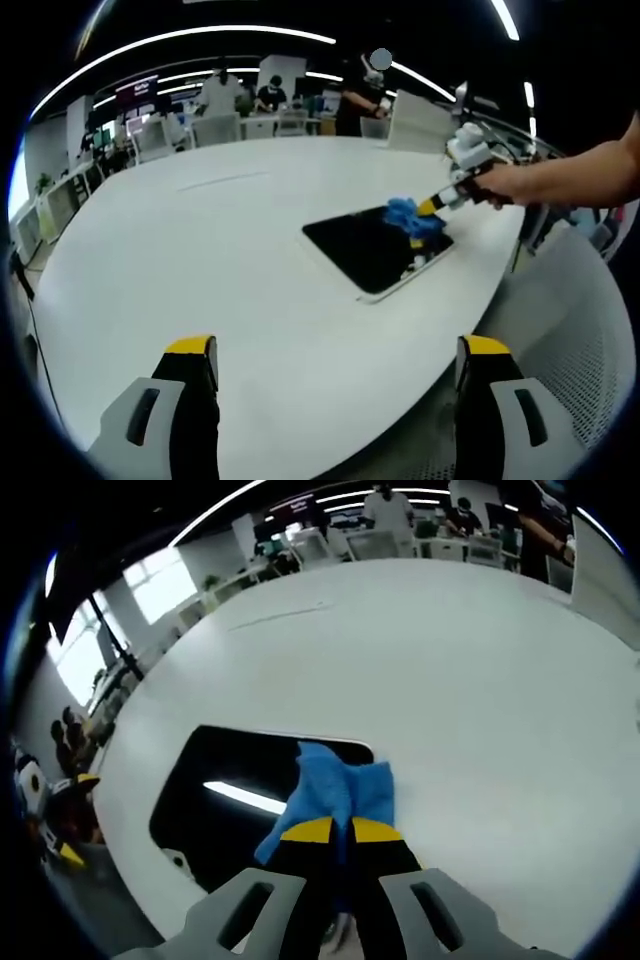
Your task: Wipe the mirror surface with the cleaning cloth until all visible marks leave the cleaned area.
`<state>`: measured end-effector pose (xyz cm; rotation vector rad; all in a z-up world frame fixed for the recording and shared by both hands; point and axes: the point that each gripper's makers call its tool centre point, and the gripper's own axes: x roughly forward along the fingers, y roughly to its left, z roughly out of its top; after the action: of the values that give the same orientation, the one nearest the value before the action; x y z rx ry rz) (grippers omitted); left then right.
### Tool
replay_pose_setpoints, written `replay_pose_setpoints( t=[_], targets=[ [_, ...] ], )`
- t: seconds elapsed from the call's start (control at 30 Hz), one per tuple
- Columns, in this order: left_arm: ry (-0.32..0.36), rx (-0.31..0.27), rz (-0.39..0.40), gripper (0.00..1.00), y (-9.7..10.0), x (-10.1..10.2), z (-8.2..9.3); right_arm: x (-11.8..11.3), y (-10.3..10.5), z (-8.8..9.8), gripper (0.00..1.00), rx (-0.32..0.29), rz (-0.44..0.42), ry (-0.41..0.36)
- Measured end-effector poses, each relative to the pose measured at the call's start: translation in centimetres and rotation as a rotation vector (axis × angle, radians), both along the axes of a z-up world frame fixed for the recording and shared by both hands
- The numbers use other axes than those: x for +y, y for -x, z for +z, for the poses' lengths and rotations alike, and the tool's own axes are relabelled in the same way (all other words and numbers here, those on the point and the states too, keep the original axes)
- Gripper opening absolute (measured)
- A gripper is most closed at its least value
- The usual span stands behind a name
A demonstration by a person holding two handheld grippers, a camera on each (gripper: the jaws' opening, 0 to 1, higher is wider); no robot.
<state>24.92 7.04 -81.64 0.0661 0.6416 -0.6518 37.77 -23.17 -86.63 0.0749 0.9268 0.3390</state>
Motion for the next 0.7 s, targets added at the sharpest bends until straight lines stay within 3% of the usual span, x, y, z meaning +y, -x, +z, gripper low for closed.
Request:
replay_pose_setpoints(
  t=[0.7],
  targets=[
    [-0.004,0.006,-0.009,0.99,0.1,-0.1,-0.2,0.0,1.2,-0.1,0.00,0.009,-0.009,-0.005]
  ],
)
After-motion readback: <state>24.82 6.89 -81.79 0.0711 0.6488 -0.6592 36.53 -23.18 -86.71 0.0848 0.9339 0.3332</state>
